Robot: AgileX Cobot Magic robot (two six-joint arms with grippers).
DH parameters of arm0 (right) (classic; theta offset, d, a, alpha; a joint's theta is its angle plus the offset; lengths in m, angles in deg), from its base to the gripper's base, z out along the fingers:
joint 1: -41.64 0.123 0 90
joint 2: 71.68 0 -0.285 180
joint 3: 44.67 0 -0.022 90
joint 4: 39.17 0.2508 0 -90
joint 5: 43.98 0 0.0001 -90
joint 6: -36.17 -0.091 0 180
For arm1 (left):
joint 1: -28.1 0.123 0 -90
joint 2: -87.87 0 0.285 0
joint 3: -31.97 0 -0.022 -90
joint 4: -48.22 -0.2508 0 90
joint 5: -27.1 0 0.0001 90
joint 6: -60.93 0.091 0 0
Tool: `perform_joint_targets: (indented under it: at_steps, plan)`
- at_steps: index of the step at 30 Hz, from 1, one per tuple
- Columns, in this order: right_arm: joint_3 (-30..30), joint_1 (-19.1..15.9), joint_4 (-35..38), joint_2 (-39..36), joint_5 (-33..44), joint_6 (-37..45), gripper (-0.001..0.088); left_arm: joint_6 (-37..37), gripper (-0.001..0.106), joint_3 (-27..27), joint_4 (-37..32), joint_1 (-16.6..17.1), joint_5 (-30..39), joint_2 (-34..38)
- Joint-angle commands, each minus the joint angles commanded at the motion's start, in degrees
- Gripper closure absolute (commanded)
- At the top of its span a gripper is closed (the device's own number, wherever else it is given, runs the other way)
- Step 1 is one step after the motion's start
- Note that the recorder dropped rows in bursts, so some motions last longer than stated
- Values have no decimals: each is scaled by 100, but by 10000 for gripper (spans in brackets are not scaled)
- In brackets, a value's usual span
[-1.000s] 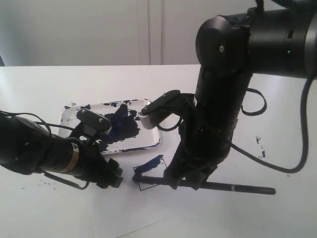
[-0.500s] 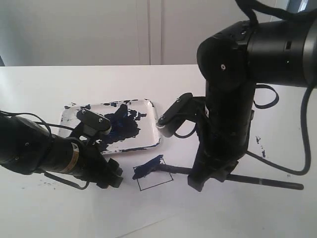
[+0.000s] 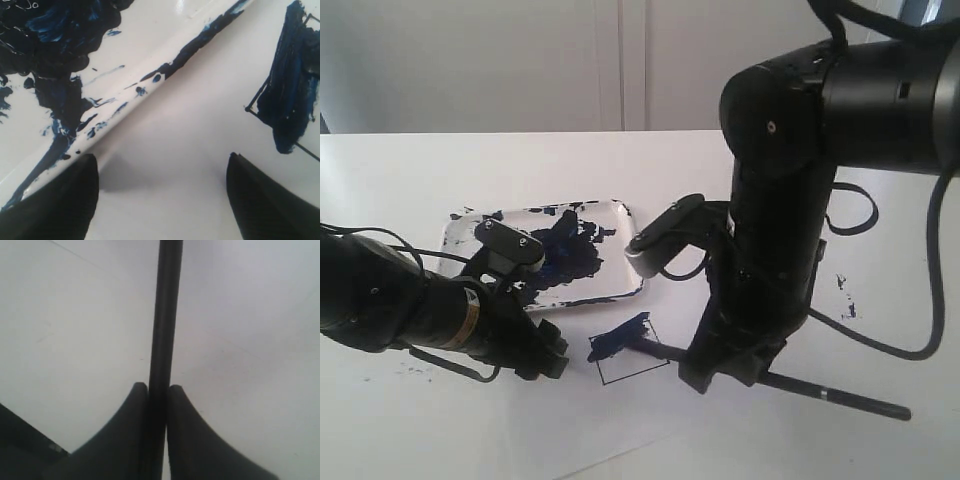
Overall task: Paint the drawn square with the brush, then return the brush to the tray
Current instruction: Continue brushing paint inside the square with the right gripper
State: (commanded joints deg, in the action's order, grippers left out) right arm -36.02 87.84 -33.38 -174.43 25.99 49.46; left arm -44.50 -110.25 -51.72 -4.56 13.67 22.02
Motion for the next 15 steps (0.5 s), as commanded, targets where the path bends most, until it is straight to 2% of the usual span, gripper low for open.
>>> perform_joint_targets:
  at_steps: [8,15]
  plan:
    - [0,0,425,0,0,264,868,2,304,0,0,0,11,0]
    - [0,0,-381,0,0,-56,868,-15,304,0,0,0,8,0]
